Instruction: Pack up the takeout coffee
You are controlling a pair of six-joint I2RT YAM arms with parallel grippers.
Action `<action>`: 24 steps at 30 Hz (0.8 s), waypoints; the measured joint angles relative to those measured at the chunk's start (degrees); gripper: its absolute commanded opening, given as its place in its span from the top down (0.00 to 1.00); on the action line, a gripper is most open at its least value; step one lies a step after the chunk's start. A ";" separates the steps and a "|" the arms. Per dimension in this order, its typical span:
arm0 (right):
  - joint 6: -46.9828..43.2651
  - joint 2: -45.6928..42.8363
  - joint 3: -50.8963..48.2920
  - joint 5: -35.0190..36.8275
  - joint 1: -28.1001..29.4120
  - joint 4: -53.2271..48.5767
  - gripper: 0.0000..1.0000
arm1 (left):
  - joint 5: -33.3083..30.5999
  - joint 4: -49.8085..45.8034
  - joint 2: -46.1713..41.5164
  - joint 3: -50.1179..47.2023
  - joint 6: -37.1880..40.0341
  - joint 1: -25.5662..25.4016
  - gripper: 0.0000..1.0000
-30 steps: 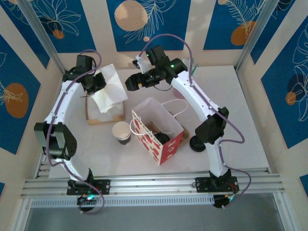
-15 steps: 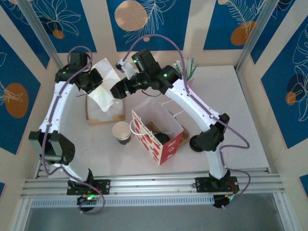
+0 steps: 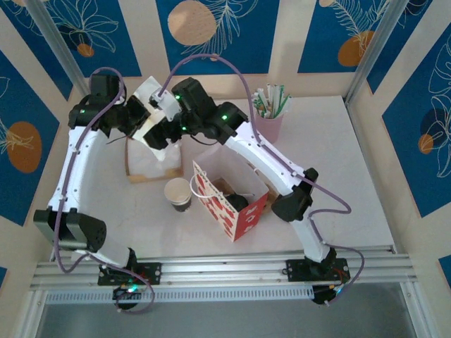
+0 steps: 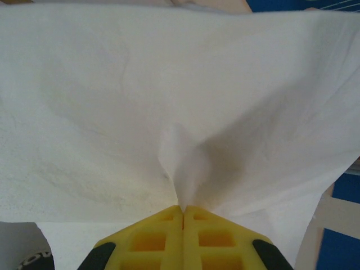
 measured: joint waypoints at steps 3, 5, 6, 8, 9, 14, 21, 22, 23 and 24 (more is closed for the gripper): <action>-1.36 1.36 0.11 3.34 0.55 -0.02 0.09 | 1.44 0.07 -1.70 -0.09 -1.05 0.00 1.00; -2.01 2.19 0.28 5.42 0.63 -0.02 0.09 | 2.36 0.22 -2.78 -0.37 -1.68 0.00 1.00; -2.25 2.67 0.52 6.47 0.76 -0.04 0.09 | 2.91 0.28 -3.23 -0.55 -1.97 0.02 1.00; -2.62 3.52 1.07 8.24 0.85 -0.13 0.09 | 3.69 0.31 -3.91 -0.87 -2.45 0.04 1.00; -2.82 3.87 1.20 9.09 0.83 -0.15 0.09 | 4.07 0.35 -4.13 -1.05 -2.69 0.04 1.00; -3.43 4.33 1.46 11.34 0.85 -0.24 0.17 | 5.44 1.18 -4.57 -1.95 -3.72 0.04 1.00; -3.58 4.35 1.49 11.23 0.85 0.02 0.40 | 6.99 2.73 -5.01 -3.72 -5.60 0.04 1.00; -3.65 4.35 1.49 11.13 0.85 0.00 0.43 | 7.23 3.06 -5.18 -4.09 -5.99 0.04 1.00; -3.72 4.35 1.49 11.10 0.85 0.00 0.44 | 7.45 3.43 -5.44 -4.57 -6.43 0.04 1.00; -3.58 4.35 1.49 11.08 0.85 0.00 0.44 | 7.74 3.72 -5.73 -4.94 -6.78 0.04 1.00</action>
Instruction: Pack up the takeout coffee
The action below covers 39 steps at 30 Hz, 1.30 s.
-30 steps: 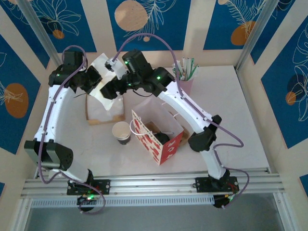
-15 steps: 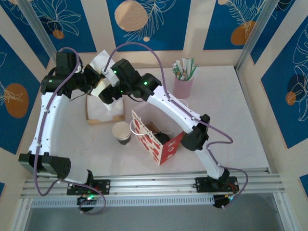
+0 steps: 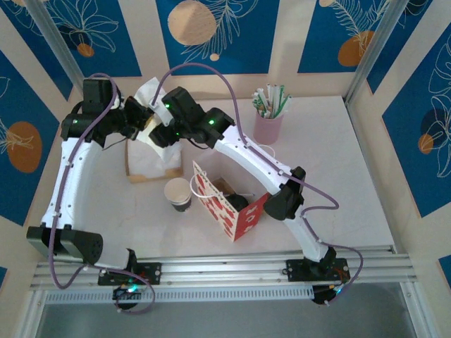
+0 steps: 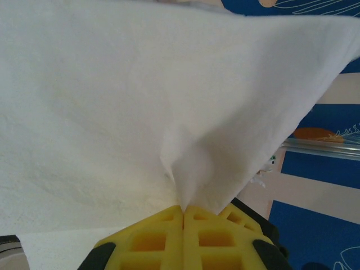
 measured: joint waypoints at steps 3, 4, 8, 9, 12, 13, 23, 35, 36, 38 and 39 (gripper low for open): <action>0.09 0.00 0.00 -0.20 0.00 0.00 0.44 | 0.57 0.63 -0.66 -0.52 -1.11 0.00 1.00; 0.11 0.00 0.00 -0.26 0.00 0.00 0.44 | 0.68 0.76 -0.83 -0.55 -1.33 0.00 1.00; 0.00 0.00 0.00 -0.79 0.00 -0.02 0.66 | 1.16 1.27 -1.90 -0.59 -2.43 0.00 1.00; -0.07 0.00 0.00 -1.05 0.00 -0.04 0.76 | 1.20 1.46 -2.23 -0.59 -2.62 0.00 1.00; 0.00 0.00 0.00 -1.73 0.00 -0.24 0.94 | 1.22 1.95 -3.04 -0.59 -3.10 0.00 1.00; 0.22 0.00 0.00 -1.86 0.00 -0.22 0.98 | 1.18 1.92 -3.30 -0.61 -3.23 0.02 1.00; 1.66 -1.68 -2.40 -4.55 -0.96 1.25 1.00 | -0.90 4.35 -6.23 -5.49 -3.41 0.17 0.41; 1.79 -14.05 -16.70 -16.59 -1.09 1.88 1.00 | -7.69 9.27 -11.19 -6.29 1.95 0.24 0.23; 1.81 -15.63 -18.27 -18.12 -1.11 2.05 1.00 | -7.52 10.14 -11.19 -6.43 2.23 0.24 0.23; 1.84 -18.27 -20.74 -20.87 -1.40 2.23 1.00 | -7.23 11.67 -11.21 -6.88 2.38 0.24 0.23; 1.86 -19.63 -21.90 -22.25 -1.49 2.36 1.00 | -6.95 12.55 -11.21 -7.21 2.43 0.22 0.23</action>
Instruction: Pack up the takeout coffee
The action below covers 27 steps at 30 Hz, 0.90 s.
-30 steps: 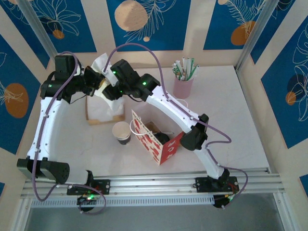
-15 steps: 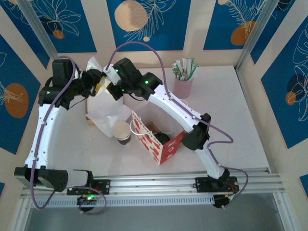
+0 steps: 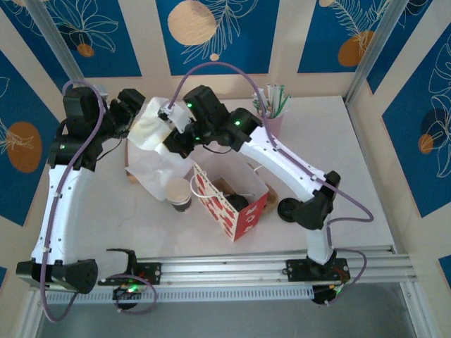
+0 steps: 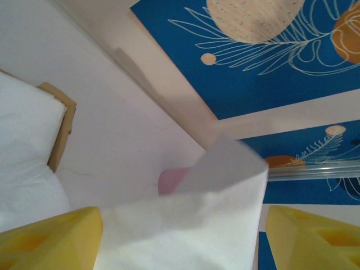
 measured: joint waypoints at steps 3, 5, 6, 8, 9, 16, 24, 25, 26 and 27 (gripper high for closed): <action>0.68 -3.76 -2.86 -3.85 -0.63 0.87 1.00 | 1.11 2.34 0.00 -1.31 -0.07 -0.13 0.23; 1.40 -5.84 -4.22 -6.25 -1.27 1.57 1.00 | 1.57 3.52 0.02 -1.97 -0.20 -0.76 0.24; 1.75 -6.80 -4.74 -7.50 -1.62 1.95 1.00 | 1.66 4.02 0.02 -2.08 -0.20 -1.51 0.25; 2.69 -8.35 -5.51 -9.44 -2.16 2.71 1.00 | 1.62 4.90 0.02 -2.12 -0.20 -3.08 0.26; 3.15 -9.11 -5.99 -10.27 -2.43 3.02 1.00 | 1.51 5.20 0.00 -2.12 -0.17 -4.35 0.27; 6.69 -13.84 -10.05 -11.10 -3.82 2.80 1.00 | -2.45 5.77 0.09 -2.12 1.33 -13.77 0.27; 9.03 -22.82 -15.89 -1.44 -4.07 -5.46 1.00 | -8.87 4.07 1.09 -2.12 4.98 -15.37 0.28; 9.11 -23.65 -16.20 -0.02 -4.07 -6.56 1.00 | -9.42 3.98 1.40 -2.12 5.57 -15.50 0.29; 9.27 -24.61 -16.50 1.73 -4.07 -8.04 1.00 | -9.92 3.78 1.75 -2.12 6.12 -15.67 0.30; 9.49 -25.46 -16.70 3.45 -4.07 -9.62 1.00 | -10.29 3.56 2.01 -2.12 6.75 -15.89 0.31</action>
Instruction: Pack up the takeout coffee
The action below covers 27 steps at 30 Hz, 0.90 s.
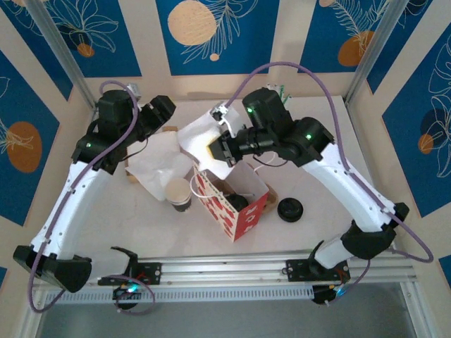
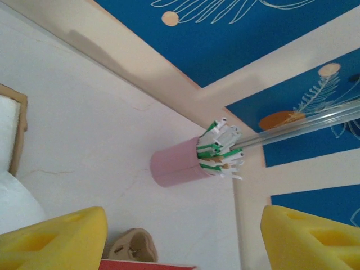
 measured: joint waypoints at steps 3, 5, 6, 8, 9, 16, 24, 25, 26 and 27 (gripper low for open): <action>0.66 -1.88 -0.48 4.66 0.00 -4.74 1.00 | -1.20 -0.39 0.72 -0.15 1.92 -1.18 0.38; 1.07 -2.25 -0.55 7.23 0.13 -7.96 1.00 | -1.77 -0.63 1.38 -0.17 3.15 -2.34 0.42; 1.27 -2.23 -0.55 8.48 0.31 -9.62 1.00 | -2.01 -0.72 1.81 -0.17 3.96 -3.02 0.45; 1.77 -1.92 -0.55 10.36 0.79 -12.72 1.00 | -2.49 -0.63 2.62 -0.50 5.27 -4.22 0.50; 2.16 -1.68 -0.52 11.50 1.18 -14.53 1.00 | -2.67 -0.55 2.95 -0.94 5.97 -4.79 0.54; 4.46 2.25 2.23 16.26 3.69 -25.33 1.00 | -3.39 1.09 4.83 -6.58 9.38 -6.21 0.70; 4.87 7.63 4.46 14.91 4.52 -28.81 1.00 | -1.68 7.37 8.41 -13.09 10.88 -6.47 0.76; 4.85 8.46 4.61 14.45 4.52 -28.72 1.00 | -1.22 8.11 8.83 -13.73 10.91 -6.58 0.77; 4.83 9.46 4.76 13.79 4.52 -28.57 1.00 | -0.72 8.85 9.22 -14.34 11.08 -6.60 0.77; 4.66 10.43 4.79 13.00 4.52 -28.20 1.00 | -0.20 9.70 9.49 -14.91 11.26 -6.64 0.78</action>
